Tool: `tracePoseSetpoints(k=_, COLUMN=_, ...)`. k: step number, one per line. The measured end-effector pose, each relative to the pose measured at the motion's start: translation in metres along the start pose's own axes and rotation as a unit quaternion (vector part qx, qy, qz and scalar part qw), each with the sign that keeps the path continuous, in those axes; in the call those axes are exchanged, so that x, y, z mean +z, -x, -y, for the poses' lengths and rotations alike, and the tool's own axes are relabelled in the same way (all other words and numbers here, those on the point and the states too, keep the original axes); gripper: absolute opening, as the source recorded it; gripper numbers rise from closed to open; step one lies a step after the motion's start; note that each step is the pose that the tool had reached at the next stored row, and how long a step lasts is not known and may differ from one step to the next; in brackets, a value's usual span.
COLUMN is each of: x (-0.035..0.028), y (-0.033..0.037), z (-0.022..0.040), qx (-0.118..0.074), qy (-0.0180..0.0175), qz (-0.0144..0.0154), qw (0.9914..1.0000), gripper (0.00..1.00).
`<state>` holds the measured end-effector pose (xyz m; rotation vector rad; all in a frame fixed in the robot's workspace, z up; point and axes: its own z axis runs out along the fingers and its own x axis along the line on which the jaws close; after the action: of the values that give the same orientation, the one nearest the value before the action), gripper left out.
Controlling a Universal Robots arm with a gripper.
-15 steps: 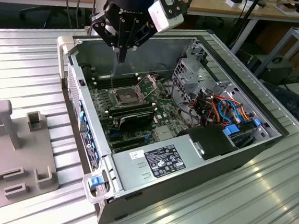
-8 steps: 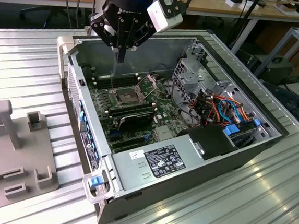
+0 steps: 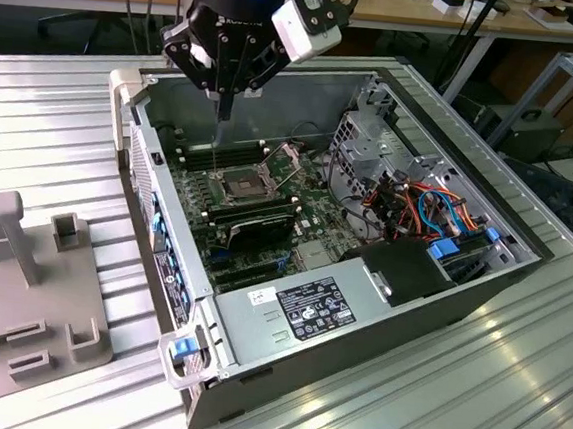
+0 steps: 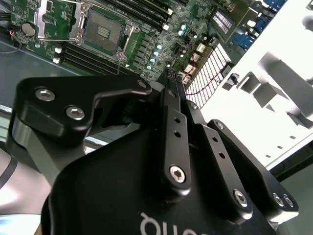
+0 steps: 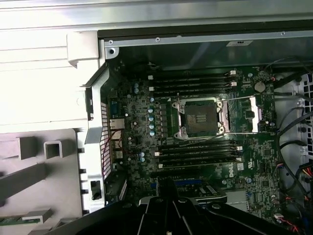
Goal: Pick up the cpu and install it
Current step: 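Reach for the cpu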
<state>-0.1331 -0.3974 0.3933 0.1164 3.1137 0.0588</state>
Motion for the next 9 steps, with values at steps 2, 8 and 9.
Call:
tracePoseSetpoints(k=2, x=0.0, y=-0.0023, z=0.0002, qx=0.0, qy=0.0, qz=0.0, qw=1.0, gripper=0.11)
tracePoseSetpoints(k=8, x=-0.0003, y=-0.0093, z=0.0007, qx=0.0, qy=0.0, qz=0.0, qw=1.0, gripper=0.11)
tracePoseSetpoints(k=9, x=-0.0003, y=-0.0103, z=0.0008, qx=0.0, qy=0.0, qz=0.0, qw=1.0, gripper=0.11)
